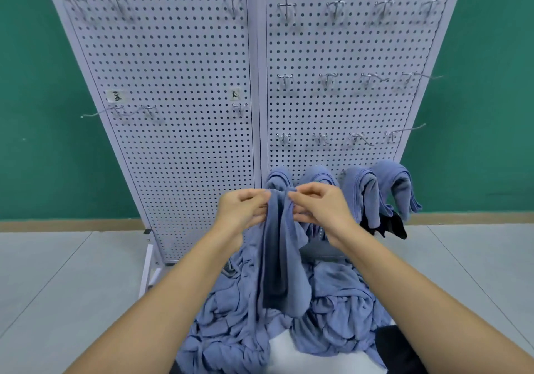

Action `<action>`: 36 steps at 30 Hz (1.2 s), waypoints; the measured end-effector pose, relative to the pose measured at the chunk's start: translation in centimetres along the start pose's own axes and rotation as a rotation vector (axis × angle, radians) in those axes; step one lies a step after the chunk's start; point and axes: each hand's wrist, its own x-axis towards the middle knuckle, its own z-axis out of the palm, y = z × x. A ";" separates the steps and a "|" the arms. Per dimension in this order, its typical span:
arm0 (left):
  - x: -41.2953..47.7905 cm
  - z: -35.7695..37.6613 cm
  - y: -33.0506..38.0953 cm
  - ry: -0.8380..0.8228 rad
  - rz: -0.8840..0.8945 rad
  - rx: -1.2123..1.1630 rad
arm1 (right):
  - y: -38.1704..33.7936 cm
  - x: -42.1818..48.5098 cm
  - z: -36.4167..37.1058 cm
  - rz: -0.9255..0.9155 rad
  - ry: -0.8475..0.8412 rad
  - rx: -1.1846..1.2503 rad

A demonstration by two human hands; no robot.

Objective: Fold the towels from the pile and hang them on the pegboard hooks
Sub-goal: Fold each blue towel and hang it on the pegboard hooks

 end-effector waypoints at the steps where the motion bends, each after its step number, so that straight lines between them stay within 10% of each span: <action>1: -0.2 0.5 0.0 -0.008 0.010 0.006 | 0.1 -0.2 0.4 -0.019 -0.004 -0.010; 27: 1.2 -2.1 0.5 -0.238 0.076 0.004 | 0.9 2.1 -3.9 -0.307 -0.317 -0.447; 36: 1.2 -1.9 -1.4 -0.294 0.190 0.410 | 0.5 1.7 -3.7 -0.308 -0.263 -0.474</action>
